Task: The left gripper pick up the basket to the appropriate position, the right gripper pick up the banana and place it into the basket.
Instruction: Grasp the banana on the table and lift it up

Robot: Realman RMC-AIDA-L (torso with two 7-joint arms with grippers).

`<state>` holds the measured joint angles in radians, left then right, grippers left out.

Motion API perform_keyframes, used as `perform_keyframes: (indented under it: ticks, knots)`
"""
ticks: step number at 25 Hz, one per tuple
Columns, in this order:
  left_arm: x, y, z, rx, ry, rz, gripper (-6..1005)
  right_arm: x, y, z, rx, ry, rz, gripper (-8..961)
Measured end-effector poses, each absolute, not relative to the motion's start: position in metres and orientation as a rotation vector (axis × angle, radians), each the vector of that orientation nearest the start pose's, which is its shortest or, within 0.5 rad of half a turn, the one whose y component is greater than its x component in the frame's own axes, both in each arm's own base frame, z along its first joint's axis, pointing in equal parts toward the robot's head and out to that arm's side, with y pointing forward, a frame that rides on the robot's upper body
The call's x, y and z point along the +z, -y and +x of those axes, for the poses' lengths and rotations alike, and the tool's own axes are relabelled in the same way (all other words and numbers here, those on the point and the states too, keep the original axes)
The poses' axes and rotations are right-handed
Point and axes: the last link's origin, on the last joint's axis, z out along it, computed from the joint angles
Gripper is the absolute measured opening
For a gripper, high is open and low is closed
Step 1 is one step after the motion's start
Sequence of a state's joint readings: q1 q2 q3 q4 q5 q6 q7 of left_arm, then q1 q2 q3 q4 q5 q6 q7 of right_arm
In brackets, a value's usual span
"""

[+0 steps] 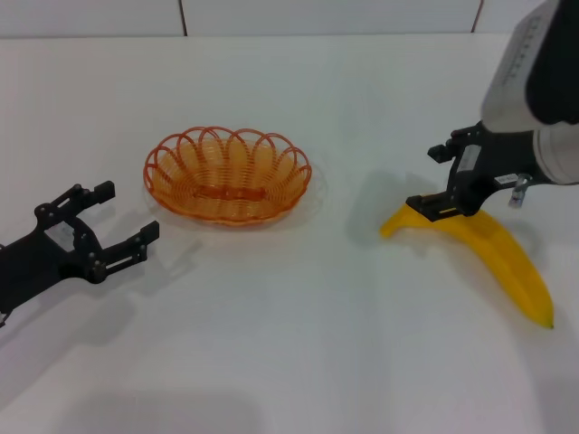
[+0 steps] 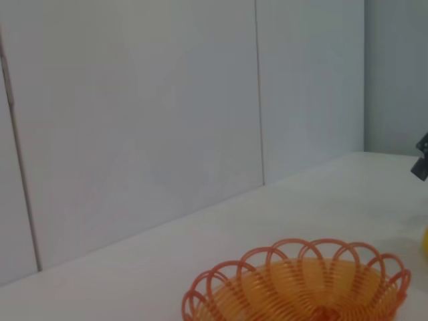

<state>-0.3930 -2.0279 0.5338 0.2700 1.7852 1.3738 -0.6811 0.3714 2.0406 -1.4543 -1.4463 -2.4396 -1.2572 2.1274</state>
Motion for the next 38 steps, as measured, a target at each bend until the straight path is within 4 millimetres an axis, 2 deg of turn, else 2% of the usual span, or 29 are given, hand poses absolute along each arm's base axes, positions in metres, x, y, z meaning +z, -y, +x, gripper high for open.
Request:
perform_keyframes:
  ticks: [10, 16, 38]
  knots:
    - [-0.016, -0.291, -0.339, -0.623, 0.403, -2.355, 880, 0.008, -0.347, 0.206, -0.471, -0.381, -2.635, 703]
    - [-0.017, -0.292, -0.339, -0.622, 0.404, -2.356, 879, 0.004, -0.351, 0.213, -0.539, -0.405, -2.633, 692]
    - [-0.018, -0.294, -0.336, -0.627, 0.395, -2.359, 880, -0.007, -0.364, 0.221, -0.662, -0.444, -2.658, 651]
